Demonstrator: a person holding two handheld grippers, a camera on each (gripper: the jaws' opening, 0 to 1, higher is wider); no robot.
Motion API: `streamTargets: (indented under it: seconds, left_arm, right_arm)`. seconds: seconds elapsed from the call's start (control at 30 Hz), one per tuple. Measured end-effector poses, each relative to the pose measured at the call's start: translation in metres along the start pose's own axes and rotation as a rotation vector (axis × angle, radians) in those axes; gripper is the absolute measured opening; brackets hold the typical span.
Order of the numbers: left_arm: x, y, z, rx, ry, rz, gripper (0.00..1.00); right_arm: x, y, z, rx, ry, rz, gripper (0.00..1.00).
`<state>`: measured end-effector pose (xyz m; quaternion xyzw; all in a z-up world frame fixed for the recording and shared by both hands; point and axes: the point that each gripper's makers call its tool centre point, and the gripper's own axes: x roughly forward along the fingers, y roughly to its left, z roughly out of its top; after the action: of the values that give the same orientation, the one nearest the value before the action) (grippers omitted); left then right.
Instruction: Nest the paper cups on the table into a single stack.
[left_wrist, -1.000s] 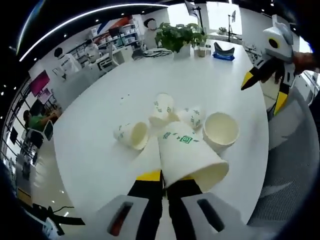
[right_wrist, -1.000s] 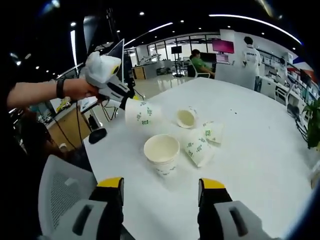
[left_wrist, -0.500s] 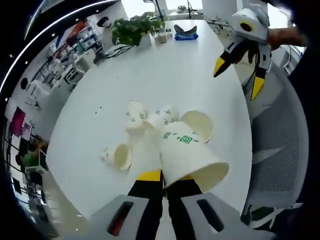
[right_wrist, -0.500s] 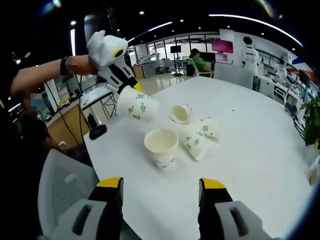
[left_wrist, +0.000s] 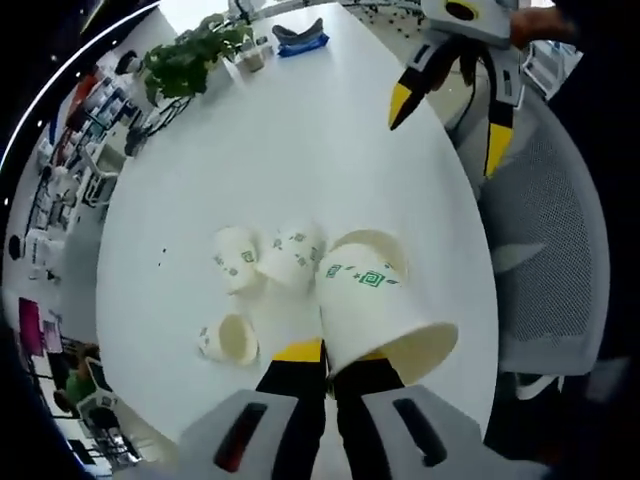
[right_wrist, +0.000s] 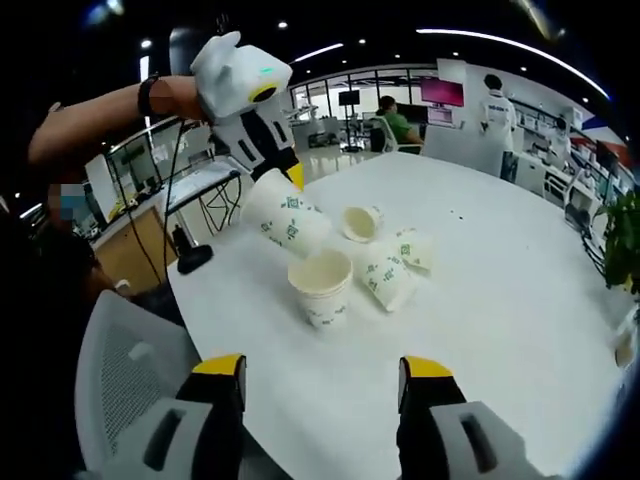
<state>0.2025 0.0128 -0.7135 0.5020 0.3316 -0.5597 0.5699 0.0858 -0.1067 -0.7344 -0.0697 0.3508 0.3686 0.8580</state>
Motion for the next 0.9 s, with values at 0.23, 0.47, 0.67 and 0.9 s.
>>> streamTargets:
  seconds: [0.23,0.47,0.67,0.9]
  left_arm:
    - [0.008,-0.009,0.006,0.062,0.065,-0.052,0.0]
    - [0.017,-0.007,0.006,0.1,0.114,-0.089,0.0]
    - [0.022,-0.009,0.009,0.12,0.143,-0.102,0.0]
    - [0.034,-0.009,0.005,0.127,0.169,-0.125,0.0]
  right_arm:
    - [0.0,-0.005,-0.004,0.011,-0.003,-0.005,0.61]
    - [-0.001,-0.004,-0.001,0.011,-0.003,-0.003,0.61]
    - [-0.001,-0.005,-0.002,0.011,-0.002,-0.003,0.61]
    - [0.001,-0.01,-0.004,0.016,0.0,-0.004,0.61]
